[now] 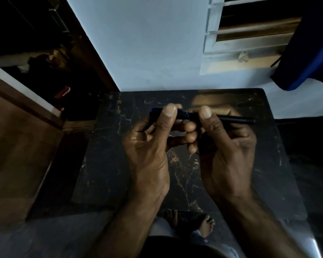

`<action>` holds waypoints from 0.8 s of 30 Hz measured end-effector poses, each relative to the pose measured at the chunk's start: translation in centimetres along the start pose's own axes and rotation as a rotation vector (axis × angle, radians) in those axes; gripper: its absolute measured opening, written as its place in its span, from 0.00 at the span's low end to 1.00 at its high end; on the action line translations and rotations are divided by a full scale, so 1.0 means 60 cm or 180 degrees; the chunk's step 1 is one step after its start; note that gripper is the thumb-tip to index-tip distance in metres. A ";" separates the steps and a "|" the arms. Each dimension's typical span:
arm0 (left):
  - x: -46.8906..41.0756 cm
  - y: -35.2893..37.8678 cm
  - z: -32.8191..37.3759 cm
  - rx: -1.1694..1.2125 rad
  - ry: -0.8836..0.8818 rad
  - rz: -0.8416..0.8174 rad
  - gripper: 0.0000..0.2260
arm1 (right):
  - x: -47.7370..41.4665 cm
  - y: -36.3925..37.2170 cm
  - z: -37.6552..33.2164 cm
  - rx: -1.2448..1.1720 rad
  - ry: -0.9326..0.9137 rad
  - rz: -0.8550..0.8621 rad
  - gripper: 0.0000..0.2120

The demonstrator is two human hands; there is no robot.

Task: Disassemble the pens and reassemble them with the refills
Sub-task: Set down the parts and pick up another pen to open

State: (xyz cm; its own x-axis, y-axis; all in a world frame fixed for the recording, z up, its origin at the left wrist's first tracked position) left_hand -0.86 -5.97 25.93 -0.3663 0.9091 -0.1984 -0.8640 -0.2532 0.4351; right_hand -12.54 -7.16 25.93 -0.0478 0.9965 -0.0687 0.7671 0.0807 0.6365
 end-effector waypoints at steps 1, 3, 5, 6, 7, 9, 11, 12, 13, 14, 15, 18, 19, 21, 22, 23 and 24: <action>-0.004 -0.004 0.010 -0.0043 0.0020 0.0090 0.07 | -0.001 -0.007 -0.013 -0.0064 -0.0002 0.0030 0.05; -0.049 -0.065 0.048 0.0147 0.0141 0.0503 0.07 | -0.012 -0.053 -0.052 -0.0293 0.0058 0.0305 0.05; -0.116 -0.154 0.098 -0.0002 0.0440 0.0558 0.14 | -0.016 -0.116 -0.097 -0.0399 0.0123 0.0578 0.06; -0.142 -0.175 0.110 -0.0278 0.0512 0.0288 0.15 | -0.018 -0.137 -0.112 -0.0368 0.0188 0.0599 0.06; -0.154 -0.177 0.102 -0.0558 0.0460 -0.0124 0.14 | -0.015 -0.145 -0.114 -0.0263 0.0296 0.0543 0.06; -0.141 -0.160 0.014 -0.1207 -0.0055 -0.0958 0.09 | -0.001 -0.125 -0.081 -0.0077 0.0560 0.0326 0.08; -0.119 -0.169 -0.115 -0.1848 -0.0759 -0.1301 0.08 | 0.007 -0.078 -0.033 -0.0176 0.0701 0.0148 0.09; -0.112 -0.196 -0.183 -0.2118 -0.1164 -0.1223 0.08 | 0.010 -0.056 -0.009 -0.0283 0.0776 0.0141 0.07; -0.105 -0.232 -0.244 -0.2370 -0.1527 -0.1070 0.08 | 0.011 -0.039 0.012 -0.0367 0.0874 0.0176 0.05; -0.099 -0.267 -0.293 -0.2495 -0.1815 -0.0895 0.07 | 0.013 -0.028 0.030 -0.0412 0.0966 0.0216 0.03; -0.091 -0.300 -0.331 -0.2499 -0.1988 -0.0708 0.06 | 0.016 -0.019 0.045 -0.0424 0.1050 0.0251 0.02; -0.069 -0.366 -0.401 -0.2548 -0.2040 -0.0495 0.10 | 0.024 -0.012 0.071 -0.0396 0.1223 0.0362 0.02; -0.068 -0.375 -0.412 -0.2687 -0.1946 -0.0605 0.12 | 0.026 -0.016 0.074 -0.0375 0.1278 0.0447 0.03; -0.077 -0.389 -0.425 -0.3030 -0.1722 -0.0938 0.09 | 0.029 -0.024 0.079 -0.0287 0.1345 0.0650 0.04; -0.084 -0.393 -0.428 -0.3186 -0.1601 -0.1124 0.06 | 0.029 -0.026 0.083 -0.0255 0.1362 0.0719 0.05; -0.089 -0.396 -0.429 -0.3341 -0.1452 -0.1330 0.04 | 0.030 -0.027 0.086 -0.0232 0.1368 0.0771 0.05; -0.092 -0.398 -0.430 -0.3507 -0.1256 -0.1529 0.03 | 0.031 -0.027 0.089 -0.0222 0.1370 0.0821 0.06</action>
State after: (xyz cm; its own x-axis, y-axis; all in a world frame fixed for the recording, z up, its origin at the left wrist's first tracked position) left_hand 12.87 -13.49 -6.01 0.0270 0.9741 0.2246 -0.7793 0.1613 -0.6056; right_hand -10.46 -5.54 20.66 -0.1329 0.9019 0.4110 0.7448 -0.1827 0.6418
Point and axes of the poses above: each hand's wrist, its own x-axis away from the middle knuckle, its own y-axis out of the palm, z = x × y, the point moved 6 cm from there along -x, towards the middle knuckle, and after that the axes turned 9 degrees about y, right-handed, at the moved point
